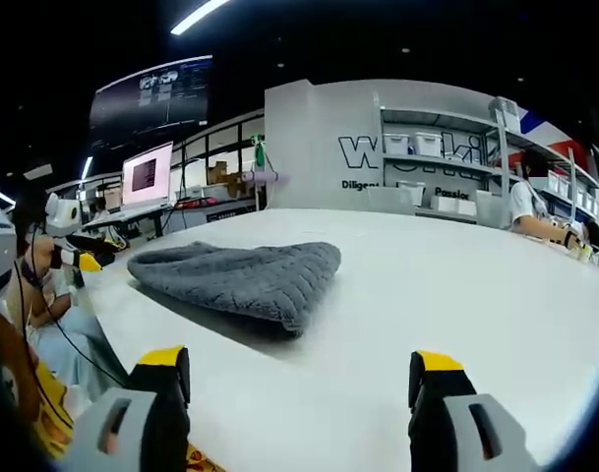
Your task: Fold the towel on the table until its edges align and the towel forms a compact rectangular stack.
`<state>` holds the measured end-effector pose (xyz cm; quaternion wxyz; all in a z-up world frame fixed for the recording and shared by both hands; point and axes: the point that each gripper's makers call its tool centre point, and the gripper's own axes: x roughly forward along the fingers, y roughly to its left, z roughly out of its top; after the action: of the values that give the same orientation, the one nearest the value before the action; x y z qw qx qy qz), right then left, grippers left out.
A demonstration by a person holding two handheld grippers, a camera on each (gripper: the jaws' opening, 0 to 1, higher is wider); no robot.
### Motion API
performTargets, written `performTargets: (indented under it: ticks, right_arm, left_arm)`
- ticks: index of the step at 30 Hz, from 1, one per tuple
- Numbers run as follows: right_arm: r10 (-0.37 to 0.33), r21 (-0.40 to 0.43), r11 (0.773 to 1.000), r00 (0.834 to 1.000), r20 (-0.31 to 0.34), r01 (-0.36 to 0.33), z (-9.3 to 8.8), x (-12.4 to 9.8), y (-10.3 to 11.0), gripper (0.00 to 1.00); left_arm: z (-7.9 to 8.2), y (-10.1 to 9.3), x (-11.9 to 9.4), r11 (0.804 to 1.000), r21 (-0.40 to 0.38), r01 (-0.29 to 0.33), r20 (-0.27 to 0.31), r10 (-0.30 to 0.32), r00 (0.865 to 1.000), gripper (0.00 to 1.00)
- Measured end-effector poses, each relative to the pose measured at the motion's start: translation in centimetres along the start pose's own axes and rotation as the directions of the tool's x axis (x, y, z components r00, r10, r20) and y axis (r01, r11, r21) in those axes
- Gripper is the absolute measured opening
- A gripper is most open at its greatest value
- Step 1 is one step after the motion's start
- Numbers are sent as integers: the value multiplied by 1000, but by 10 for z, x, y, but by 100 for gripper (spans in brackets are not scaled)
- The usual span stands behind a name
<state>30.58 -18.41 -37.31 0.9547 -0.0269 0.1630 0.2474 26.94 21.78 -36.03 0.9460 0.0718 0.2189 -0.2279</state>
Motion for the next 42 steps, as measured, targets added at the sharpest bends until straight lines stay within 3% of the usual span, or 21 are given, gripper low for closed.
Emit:
performTargets:
  ticks: [9,27,42]
  right_arm:
    - [5,0,1000,1000,-1,-5,0,2,1,97]
    - [12,0,1000,1000,-7,-12,-2,4,2,97]
    - [10,7,1000,1000,-8,-10,-4,3,1,97]
  left_arm:
    - [-18,5,-3,999,-25,-20,-36,19,999,92]
    - [-33,-4,-4,1000,-21,-16,-77,15,997,99]
    - [-21,-6,-1,1000,0,-8,-72,8,997,99]
